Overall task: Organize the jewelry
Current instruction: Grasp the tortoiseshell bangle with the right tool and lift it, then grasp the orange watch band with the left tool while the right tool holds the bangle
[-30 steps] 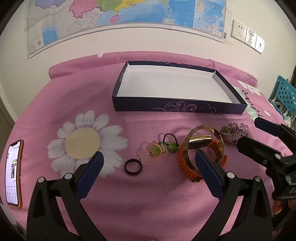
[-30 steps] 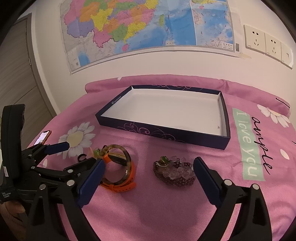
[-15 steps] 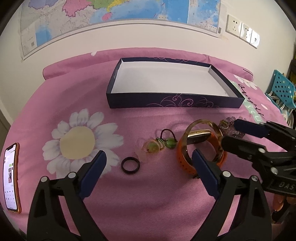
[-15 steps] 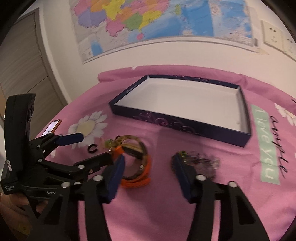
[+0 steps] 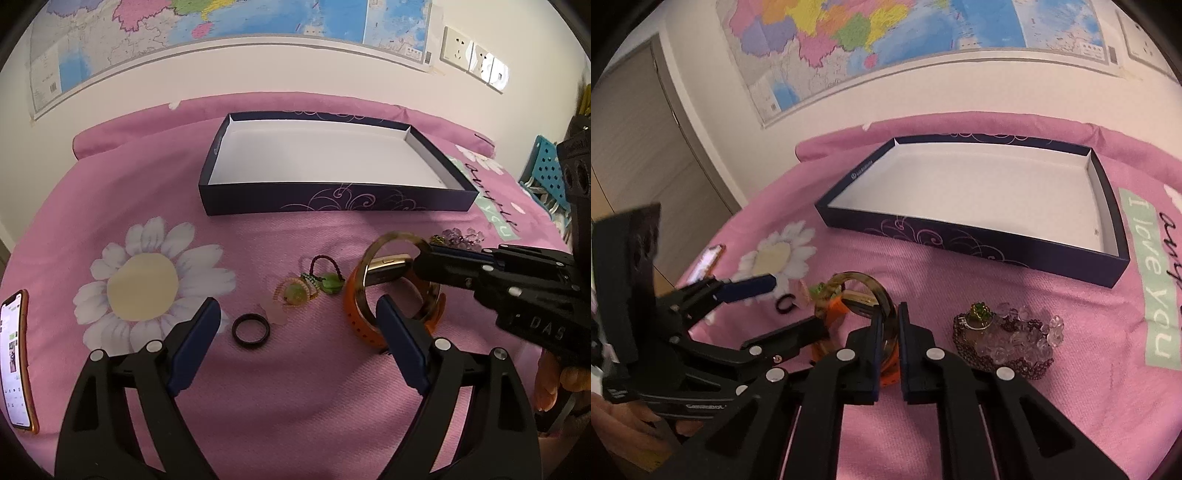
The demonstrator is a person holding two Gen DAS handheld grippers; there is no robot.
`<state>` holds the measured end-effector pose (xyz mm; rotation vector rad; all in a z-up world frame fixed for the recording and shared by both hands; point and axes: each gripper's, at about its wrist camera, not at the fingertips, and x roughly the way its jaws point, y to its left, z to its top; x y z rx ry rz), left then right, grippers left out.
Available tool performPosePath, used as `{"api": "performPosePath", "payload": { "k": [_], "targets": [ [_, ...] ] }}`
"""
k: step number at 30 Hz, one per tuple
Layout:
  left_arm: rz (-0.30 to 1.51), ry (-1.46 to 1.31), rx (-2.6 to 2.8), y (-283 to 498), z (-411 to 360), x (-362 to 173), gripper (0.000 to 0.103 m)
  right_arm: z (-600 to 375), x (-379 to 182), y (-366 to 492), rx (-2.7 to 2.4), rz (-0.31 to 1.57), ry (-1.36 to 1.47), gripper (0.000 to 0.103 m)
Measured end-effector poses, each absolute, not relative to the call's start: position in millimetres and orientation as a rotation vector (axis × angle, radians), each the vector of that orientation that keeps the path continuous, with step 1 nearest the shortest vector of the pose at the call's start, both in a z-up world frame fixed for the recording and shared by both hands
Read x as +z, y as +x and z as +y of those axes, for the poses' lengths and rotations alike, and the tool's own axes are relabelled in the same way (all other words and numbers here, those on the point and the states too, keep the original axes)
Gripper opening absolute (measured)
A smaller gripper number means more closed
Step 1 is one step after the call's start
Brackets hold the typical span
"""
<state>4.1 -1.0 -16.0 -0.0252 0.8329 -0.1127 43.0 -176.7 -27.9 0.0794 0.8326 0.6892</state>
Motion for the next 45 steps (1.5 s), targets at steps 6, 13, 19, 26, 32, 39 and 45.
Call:
{"api": "performPosePath", "payload": {
  "k": [6, 13, 19, 26, 32, 39, 45],
  "targets": [
    [0.849, -0.042, -0.170, 3.5, -1.8, -14.4, 0.079, -204.3, -16.3, 42.8, 0.706, 0.816, 0.191, 0.007],
    [0.899, -0.027, -0.235, 9.9, -16.7, -19.7, 0.057, -229.3, -15.1, 40.5, 0.655, 0.816, 0.206, 0.007],
    [0.929, -0.023, -0.277, 12.0, -25.3, -20.4, 0.041, -240.0, -27.3, 38.0, 0.681, 0.872, 0.218, 0.007],
    [0.961, -0.052, -0.326, 11.5, -25.2, -23.0, 0.035, -247.3, -40.5, 35.5, 0.666, 0.925, 0.193, 0.007],
    [0.973, -0.050, -0.347, 17.7, -25.8, -24.1, 0.037, -246.2, -46.6, 37.8, 0.633, 0.935, 0.164, 0.007],
    [0.979, -0.024, -0.337, 23.1, -29.6, -24.0, 0.032, -239.6, -46.8, 35.4, 0.609, 0.916, 0.088, 0.005],
    [0.984, -0.017, -0.297, 24.4, -27.6, -23.8, 0.013, -240.1, -44.4, 34.8, 0.609, 0.906, 0.071, 0.005]
  ]
}}
